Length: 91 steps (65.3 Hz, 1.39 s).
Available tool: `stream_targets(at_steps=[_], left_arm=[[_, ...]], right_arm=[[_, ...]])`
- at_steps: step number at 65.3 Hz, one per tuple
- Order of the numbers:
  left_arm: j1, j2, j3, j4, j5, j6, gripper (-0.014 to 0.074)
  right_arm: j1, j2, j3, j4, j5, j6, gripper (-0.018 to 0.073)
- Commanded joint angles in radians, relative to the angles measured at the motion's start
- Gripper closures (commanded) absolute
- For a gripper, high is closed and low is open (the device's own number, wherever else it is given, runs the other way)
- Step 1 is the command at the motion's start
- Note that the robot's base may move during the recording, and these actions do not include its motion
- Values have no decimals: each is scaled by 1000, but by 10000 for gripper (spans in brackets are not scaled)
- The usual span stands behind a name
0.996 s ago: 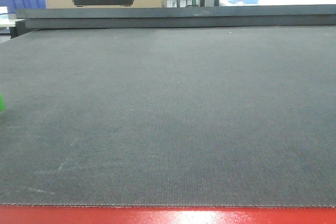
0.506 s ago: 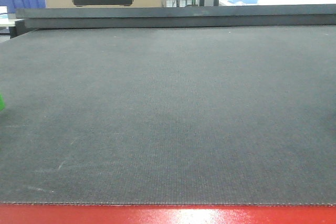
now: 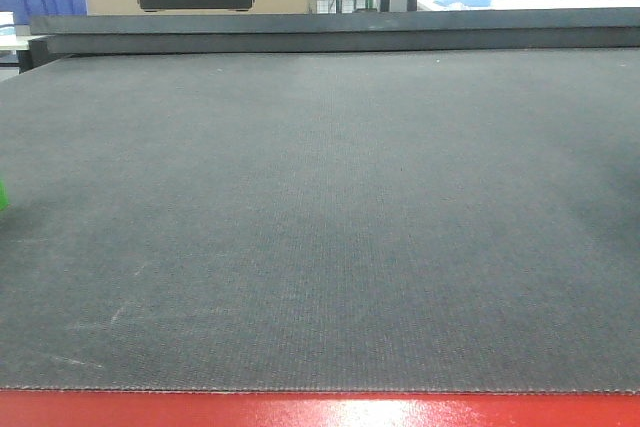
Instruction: Grab block from conveyor and place in blue bin
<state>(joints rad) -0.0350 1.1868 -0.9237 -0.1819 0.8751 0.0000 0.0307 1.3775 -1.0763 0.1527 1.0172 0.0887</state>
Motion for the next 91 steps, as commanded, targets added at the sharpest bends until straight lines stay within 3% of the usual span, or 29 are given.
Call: stream_targets(at_steps=[1, 5, 10, 38, 55, 80, 86, 91], left_arm=[[2, 9, -9, -17, -11, -11, 707], [2, 11, -9, -17, -11, -11, 707], [2, 11, -9, -17, -15, -11, 707], [2, 11, -9, -17, -26, -11, 707], [2, 11, -9, -19, -26, -11, 707], [2, 11, -9, -37, -26, -11, 707], [2, 11, -9, -44, -26, -22, 707], [2, 14, -14, -25, -21, -67, 707]], right_arm=[[0, 67, -49, -2, 6, 24, 406], [0, 107, -62, -2, -4, 24, 283], [0, 142, -63, -4, -24, 24, 226], [4, 275, -61, -22, -116, 24, 231], [54, 311, -61, -88, -125, 29, 231], [60, 324, -61, -92, -108, 52, 231], [60, 324, -61, -91, -101, 52, 301], [60, 324, -61, -91, -91, 52, 468]])
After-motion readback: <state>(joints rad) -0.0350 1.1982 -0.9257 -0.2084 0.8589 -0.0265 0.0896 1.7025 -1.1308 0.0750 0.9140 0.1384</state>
